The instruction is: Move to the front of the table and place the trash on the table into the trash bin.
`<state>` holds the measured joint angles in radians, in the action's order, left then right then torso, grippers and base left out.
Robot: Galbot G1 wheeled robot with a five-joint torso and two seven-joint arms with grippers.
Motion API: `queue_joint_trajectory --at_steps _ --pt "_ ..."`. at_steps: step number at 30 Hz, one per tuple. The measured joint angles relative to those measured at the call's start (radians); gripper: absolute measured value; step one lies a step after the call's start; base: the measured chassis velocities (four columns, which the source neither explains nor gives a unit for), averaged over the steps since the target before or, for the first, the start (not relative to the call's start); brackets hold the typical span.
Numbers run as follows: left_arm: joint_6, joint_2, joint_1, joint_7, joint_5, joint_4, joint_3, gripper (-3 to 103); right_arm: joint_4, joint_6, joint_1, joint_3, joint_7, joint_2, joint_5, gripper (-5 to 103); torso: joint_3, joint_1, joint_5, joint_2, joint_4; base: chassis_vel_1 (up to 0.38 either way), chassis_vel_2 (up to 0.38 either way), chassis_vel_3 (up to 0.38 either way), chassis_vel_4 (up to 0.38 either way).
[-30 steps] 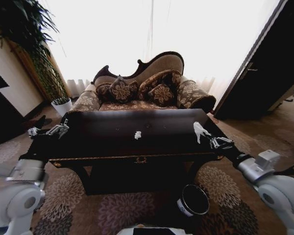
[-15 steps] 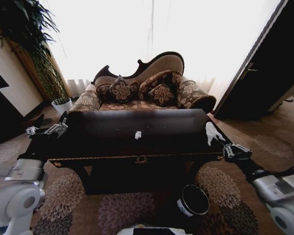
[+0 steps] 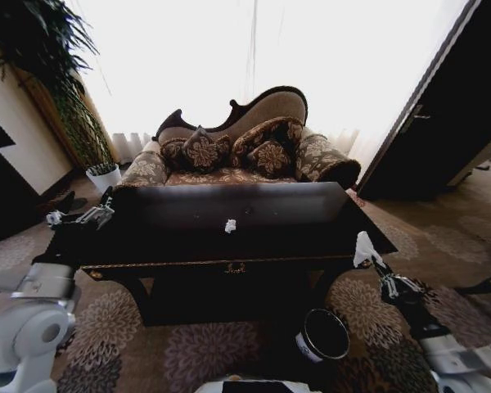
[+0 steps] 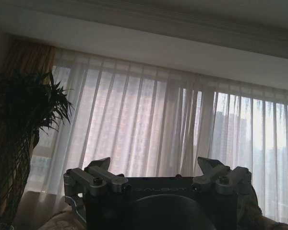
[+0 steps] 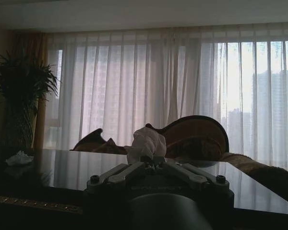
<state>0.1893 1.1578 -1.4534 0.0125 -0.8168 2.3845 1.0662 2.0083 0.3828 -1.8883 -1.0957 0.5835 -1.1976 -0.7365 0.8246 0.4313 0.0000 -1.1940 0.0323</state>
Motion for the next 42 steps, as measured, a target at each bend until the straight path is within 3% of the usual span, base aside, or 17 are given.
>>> queue_joint_trajectory --at_steps 6,12,17,23,26,29,34,38,42 --pt "0.000 -0.007 0.008 0.000 -0.002 -0.013 0.003 100 -0.154 0.065 0.037 0.036 0.181 -0.013 -0.079 0 0.000 0.000 -0.0001 0.000 -0.0001 0.000 0.000 0.000 0.000" --pt "0.000 -0.009 0.012 0.000 0.000 -0.018 -0.004 100 -0.307 0.108 0.073 0.085 0.236 -0.038 -0.039 0 0.000 0.000 0.0000 0.000 0.0001 0.000 0.000 0.000 0.000" --pt "0.001 -0.014 0.007 0.000 0.001 -0.017 0.003 100 -0.459 0.124 0.124 0.122 0.230 -0.048 0.012 0 0.000 0.000 0.0001 0.000 0.0002 0.000 0.000 0.000 0.000" --pt "0.001 -0.022 -0.015 0.000 -0.003 0.002 0.042 100 -0.567 0.118 0.191 0.164 0.075 -0.054 0.121 0 0.000 0.000 0.0001 0.000 -0.0001 0.000 0.000 0.000 0.000" --pt "0.001 -0.024 -0.024 0.000 -0.005 0.009 0.058 100 -0.590 0.110 0.208 0.170 0.034 -0.053 0.168 0 0.000 0.000 0.0000 0.000 0.0000 0.000 0.000 0.000 0.000" --pt "-0.001 -0.030 -0.044 0.000 -0.020 0.026 0.095 100 -0.651 0.077 0.246 0.189 -0.076 -0.040 0.287 0 0.000 0.000 0.0000 0.000 0.0000 0.000 0.000 0.000 0.000" --pt "-0.002 -0.031 -0.058 0.000 -0.028 0.034 0.118 100 -0.715 0.054 0.279 0.220 -0.156 -0.024 0.369 0 0.000 0.000 0.0000 0.000 0.0000 0.000 0.000 0.000 0.000" --pt "-0.004 -0.024 -0.090 0.000 -0.030 0.050 0.147 100 -0.856 -0.017 0.356 0.279 -0.275 0.007 0.484 0 0.000 0.000 0.0001 0.000 -0.0001 0.000 0.000 0.000 0.000" --pt "-0.005 -0.013 -0.117 0.000 -0.030 0.066 0.167 100 -0.945 -0.051 0.401 0.307 -0.312 0.022 0.554 0 0.000 0.000 0.0000 0.000 0.0000 0.000 0.000 0.000 0.000"
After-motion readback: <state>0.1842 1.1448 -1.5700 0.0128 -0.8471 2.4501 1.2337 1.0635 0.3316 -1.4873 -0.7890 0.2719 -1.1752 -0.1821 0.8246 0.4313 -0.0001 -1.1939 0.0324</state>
